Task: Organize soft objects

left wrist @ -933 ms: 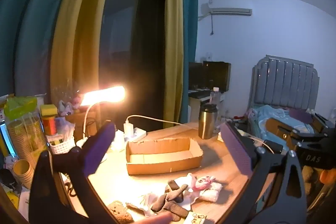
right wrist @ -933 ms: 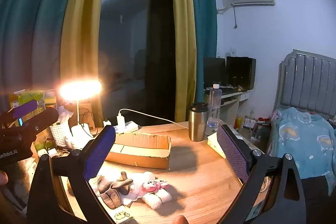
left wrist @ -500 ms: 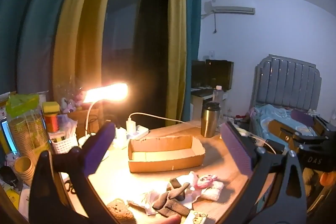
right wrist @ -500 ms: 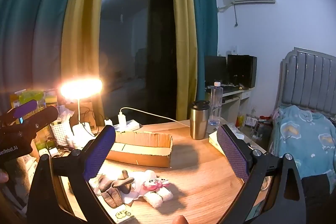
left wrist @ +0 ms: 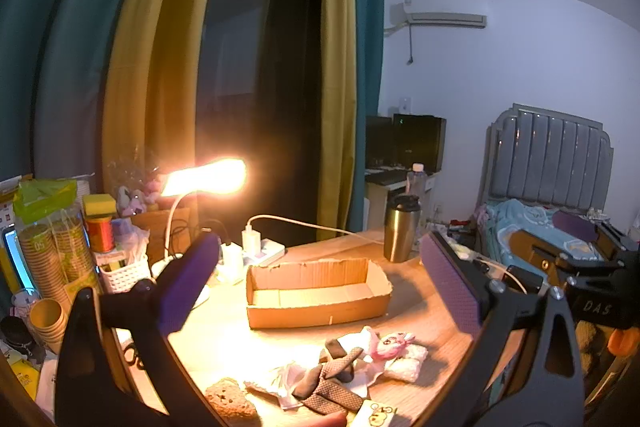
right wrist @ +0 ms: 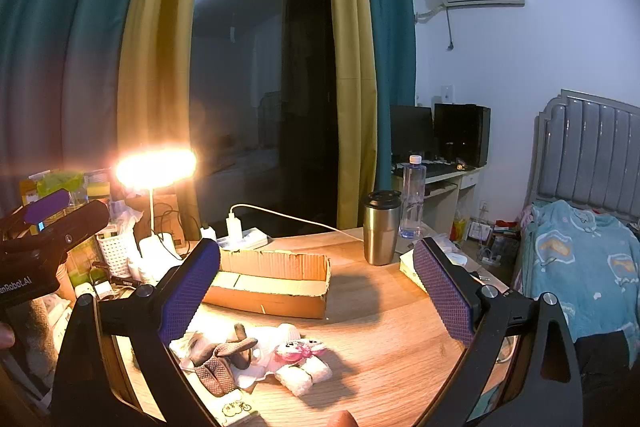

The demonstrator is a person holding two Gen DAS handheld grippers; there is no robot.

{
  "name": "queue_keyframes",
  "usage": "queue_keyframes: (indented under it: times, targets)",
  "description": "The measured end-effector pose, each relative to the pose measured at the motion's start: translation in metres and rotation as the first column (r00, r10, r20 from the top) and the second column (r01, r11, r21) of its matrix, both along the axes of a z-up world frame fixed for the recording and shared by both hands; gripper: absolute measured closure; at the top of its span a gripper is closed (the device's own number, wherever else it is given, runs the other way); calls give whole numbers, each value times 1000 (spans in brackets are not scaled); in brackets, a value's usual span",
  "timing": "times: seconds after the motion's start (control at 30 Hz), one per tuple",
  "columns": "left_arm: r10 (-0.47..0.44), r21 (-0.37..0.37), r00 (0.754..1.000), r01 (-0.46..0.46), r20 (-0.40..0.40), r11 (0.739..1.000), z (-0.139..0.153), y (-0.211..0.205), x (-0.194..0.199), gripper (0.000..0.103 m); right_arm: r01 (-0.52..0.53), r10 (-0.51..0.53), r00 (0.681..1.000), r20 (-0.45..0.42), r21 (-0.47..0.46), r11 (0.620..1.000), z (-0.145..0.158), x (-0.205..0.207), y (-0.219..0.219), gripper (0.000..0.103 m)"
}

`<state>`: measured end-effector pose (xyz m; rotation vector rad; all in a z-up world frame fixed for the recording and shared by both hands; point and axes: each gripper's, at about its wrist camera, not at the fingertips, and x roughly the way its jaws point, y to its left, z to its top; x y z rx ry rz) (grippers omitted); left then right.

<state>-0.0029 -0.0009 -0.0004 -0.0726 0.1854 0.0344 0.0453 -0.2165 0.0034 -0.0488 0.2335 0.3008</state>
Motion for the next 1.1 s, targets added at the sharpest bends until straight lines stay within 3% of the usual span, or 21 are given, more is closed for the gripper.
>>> queue_keyframes:
  times: [1.1]
  targets:
    - [0,-1,1000,0,0,1000,0,2,-2,2,-5,5,1000,-5,3,1000,-5,0,3,4]
